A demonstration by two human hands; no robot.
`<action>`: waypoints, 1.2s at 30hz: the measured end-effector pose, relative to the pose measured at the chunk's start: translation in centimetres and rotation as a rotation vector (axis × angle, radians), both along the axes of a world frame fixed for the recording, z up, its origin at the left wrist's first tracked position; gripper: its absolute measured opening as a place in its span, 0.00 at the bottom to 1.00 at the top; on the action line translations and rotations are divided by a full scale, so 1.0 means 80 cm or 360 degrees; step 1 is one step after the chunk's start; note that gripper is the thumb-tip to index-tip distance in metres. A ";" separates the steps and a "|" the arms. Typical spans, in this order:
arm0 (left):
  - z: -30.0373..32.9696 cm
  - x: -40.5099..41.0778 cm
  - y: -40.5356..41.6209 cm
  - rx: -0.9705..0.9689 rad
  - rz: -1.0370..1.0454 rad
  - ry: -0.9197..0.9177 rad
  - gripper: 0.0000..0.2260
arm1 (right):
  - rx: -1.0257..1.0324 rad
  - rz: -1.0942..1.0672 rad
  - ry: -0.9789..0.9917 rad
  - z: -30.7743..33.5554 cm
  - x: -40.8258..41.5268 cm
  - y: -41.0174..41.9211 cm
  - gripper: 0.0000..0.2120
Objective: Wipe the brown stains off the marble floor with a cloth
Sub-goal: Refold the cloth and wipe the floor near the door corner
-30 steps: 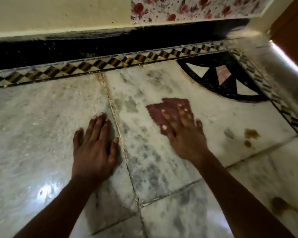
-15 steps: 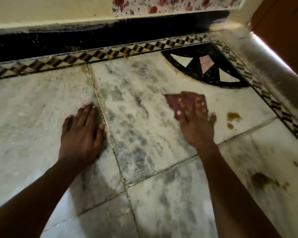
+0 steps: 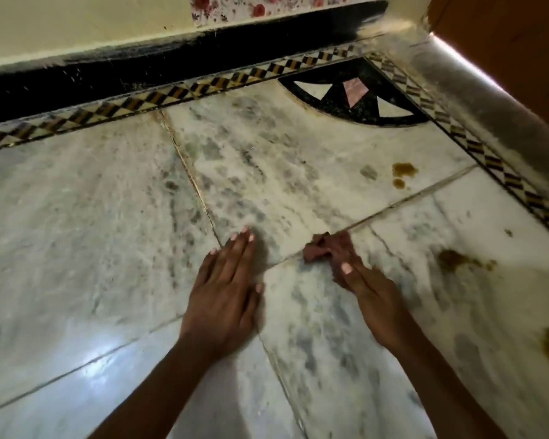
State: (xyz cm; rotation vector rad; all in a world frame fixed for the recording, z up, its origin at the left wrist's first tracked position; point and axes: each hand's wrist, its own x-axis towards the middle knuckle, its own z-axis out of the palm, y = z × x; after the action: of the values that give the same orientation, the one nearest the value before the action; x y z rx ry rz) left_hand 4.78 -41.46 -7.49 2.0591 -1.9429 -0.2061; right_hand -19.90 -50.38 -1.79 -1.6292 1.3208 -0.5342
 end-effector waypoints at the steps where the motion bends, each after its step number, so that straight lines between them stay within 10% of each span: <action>1: -0.001 -0.010 0.008 -0.0008 -0.0027 -0.0002 0.33 | 0.0189 -0.0172 -0.0184 0.002 -0.012 0.017 0.10; 4: -0.004 -0.013 0.012 -0.0025 -0.0068 -0.0017 0.32 | 0.0523 -0.0427 -0.0784 -0.005 -0.043 0.038 0.30; 7: -0.005 -0.014 0.014 -0.0002 -0.0030 -0.0012 0.31 | 0.0817 -0.0574 -0.1229 0.020 -0.061 0.054 0.28; 13: -0.008 -0.095 0.066 0.0076 -0.0087 0.0081 0.31 | 0.0623 -0.0453 -0.1063 0.048 -0.109 0.116 0.35; 18: 0.002 -0.177 0.087 0.0143 -0.0166 0.0120 0.31 | 0.0740 -0.0772 -0.1126 0.064 -0.184 0.141 0.16; 23: 0.019 -0.228 0.091 0.0221 -0.0302 0.0064 0.32 | -0.0302 -0.1194 0.0433 0.034 -0.290 0.172 0.09; 31: 0.035 -0.261 0.054 0.0296 -0.0402 -0.0016 0.34 | -0.0682 -0.0142 0.0767 -0.038 -0.249 0.171 0.30; 36: 0.030 -0.255 0.023 0.0278 -0.0372 -0.0134 0.35 | -0.0772 -0.0097 0.1169 -0.076 -0.216 0.148 0.33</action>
State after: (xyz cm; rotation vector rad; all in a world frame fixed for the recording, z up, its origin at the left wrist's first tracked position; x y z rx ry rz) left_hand -15.59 -39.59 -5.08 1.9675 -2.2915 -0.3569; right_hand -37.16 -38.57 -7.90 -2.3245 1.8731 -0.3043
